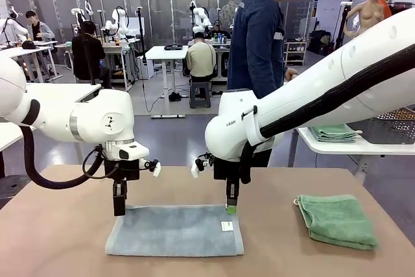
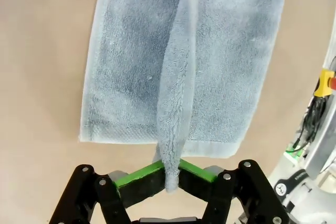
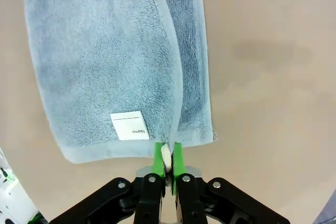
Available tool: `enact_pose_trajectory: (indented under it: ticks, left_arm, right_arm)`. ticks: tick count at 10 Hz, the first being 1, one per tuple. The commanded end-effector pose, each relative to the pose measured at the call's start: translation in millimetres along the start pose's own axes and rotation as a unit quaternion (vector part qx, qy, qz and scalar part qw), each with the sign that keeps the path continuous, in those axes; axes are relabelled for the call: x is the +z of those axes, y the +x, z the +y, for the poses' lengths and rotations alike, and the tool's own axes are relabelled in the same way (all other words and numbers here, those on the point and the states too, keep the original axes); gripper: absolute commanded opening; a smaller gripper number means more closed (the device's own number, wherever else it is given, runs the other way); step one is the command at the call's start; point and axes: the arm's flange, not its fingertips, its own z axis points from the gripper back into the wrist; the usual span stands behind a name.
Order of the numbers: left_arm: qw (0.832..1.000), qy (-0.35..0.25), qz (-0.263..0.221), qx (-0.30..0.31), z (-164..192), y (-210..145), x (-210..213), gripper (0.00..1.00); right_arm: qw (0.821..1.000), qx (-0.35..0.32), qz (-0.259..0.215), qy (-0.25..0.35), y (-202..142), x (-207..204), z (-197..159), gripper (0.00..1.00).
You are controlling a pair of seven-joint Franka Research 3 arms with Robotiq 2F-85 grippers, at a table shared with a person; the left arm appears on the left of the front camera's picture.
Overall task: Fold the towels and place them in the basket.
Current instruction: When a person lays out a Towel with hook on the table, fold it in half twice.
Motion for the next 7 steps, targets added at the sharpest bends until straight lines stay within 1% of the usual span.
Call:
enact_pose_trajectory:
  ticks: [1,2,3,4,5,6,7]
  left_arm:
    - [1.000,0.014,-0.003,0.005,5,2,3,0.13]
    - [1.000,0.029,-0.007,-0.002,7,1,3,0.34]
    - [0.999,0.035,-0.015,-0.001,5,-1,6,0.49]
    - [0.999,0.045,-0.020,-0.005,2,-5,10,0.70]
    - [0.998,0.055,-0.023,-0.015,-1,-8,14,0.84]
    - [0.996,0.070,-0.027,-0.037,-6,-12,19,1.00]
    - [0.995,0.083,-0.035,-0.046,-13,-16,25,1.00]
  right_arm:
    - [1.000,-0.012,0.002,-0.020,6,-1,-6,0.19]
    - [0.999,-0.017,0.000,-0.030,9,-2,-7,0.32]
    - [0.999,-0.018,-0.001,-0.039,11,2,-6,0.48]
    - [0.999,-0.017,0.002,-0.042,11,5,-5,0.61]
    - [0.999,-0.016,0.006,-0.046,11,7,-5,0.77]
    - [0.998,-0.018,0.007,-0.053,10,10,-2,0.91]
    - [0.998,-0.019,0.009,-0.062,9,14,2,1.00]
